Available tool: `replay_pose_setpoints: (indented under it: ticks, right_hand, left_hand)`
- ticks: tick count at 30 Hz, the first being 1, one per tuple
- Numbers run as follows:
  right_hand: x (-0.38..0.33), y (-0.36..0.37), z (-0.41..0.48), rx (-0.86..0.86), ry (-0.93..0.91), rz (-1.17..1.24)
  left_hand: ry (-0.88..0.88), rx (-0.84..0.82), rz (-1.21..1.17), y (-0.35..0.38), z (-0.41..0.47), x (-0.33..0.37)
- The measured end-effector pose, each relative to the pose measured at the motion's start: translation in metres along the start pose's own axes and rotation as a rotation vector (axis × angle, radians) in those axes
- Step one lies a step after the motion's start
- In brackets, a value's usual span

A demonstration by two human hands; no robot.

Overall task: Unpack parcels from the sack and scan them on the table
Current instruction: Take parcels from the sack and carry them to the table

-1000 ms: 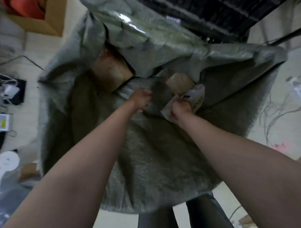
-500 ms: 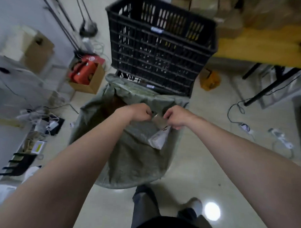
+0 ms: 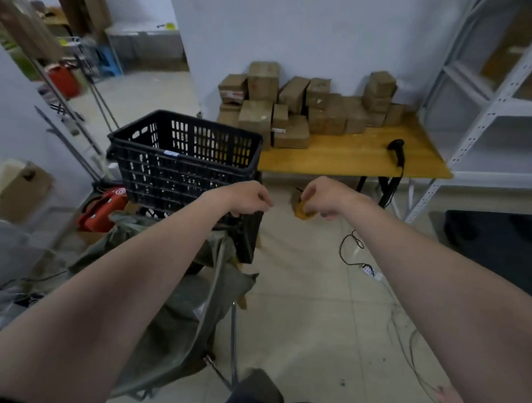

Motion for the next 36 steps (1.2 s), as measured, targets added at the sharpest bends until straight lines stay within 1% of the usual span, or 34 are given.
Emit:
replay_pose_setpoints:
  ticks: [5, 8, 10, 13, 16, 19, 21, 24, 27, 31, 33, 36]
  right_hand:
    - [0.031, -0.035, 0.028, 0.002, 0.032, 0.044]
    - [0.042, -0.052, 0.060, -0.012, 0.032, 0.042]
    - [0.047, -0.069, 0.089, -0.007, 0.030, -0.015]
    - [0.049, -0.101, 0.143, 0.004, 0.047, -0.075]
    - [0.043, -0.139, 0.203, 0.033, 0.083, -0.070]
    - [0.027, -0.177, 0.264, 0.008, 0.126, -0.034]
    - [0.017, -0.198, 0.305, 0.015, 0.133, -0.004]
    - [0.007, -0.220, 0.361, 0.076, 0.111, 0.054]
    - [0.006, -0.239, 0.413, 0.167, 0.071, 0.105]
    - [0.013, -0.263, 0.481, 0.258, 0.063, 0.206]
    - [0.019, -0.274, 0.522, 0.272, 0.059, 0.249]
    - [0.029, -0.291, 0.587, 0.234, 0.083, 0.265]
  left_hand:
    - [0.054, 0.031, -0.019, -0.019, 0.057, 0.034]
    - [0.041, 0.038, -0.052, -0.029, 0.098, 0.035]
    - [0.015, 0.053, -0.088, -0.038, 0.130, 0.031]
    - [-0.026, 0.061, -0.119, -0.059, 0.177, 0.020]
    - [-0.051, 0.057, -0.124, -0.091, 0.228, 0.006]
    - [-0.042, 0.069, -0.142, -0.137, 0.285, -0.010]
    - [-0.016, 0.116, -0.142, -0.171, 0.324, -0.021]
    - [-0.011, 0.182, -0.127, -0.209, 0.377, -0.034]
    - [-0.016, 0.192, -0.124, -0.230, 0.423, -0.044]
    - [-0.016, 0.227, -0.168, -0.255, 0.484, -0.050]
    - [-0.029, 0.241, -0.202, -0.264, 0.520, -0.053]
    - [-0.069, 0.251, -0.233, -0.276, 0.581, -0.058]
Point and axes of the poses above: each hand's wrist, its own z-axis towards the middle knuckle, its own y-axis out of the palm, x = y × z, the point moved 2 cm from there along z, towards the middle knuckle, and after that the axes turned 9 degrees about y, right-handed, at the moved point
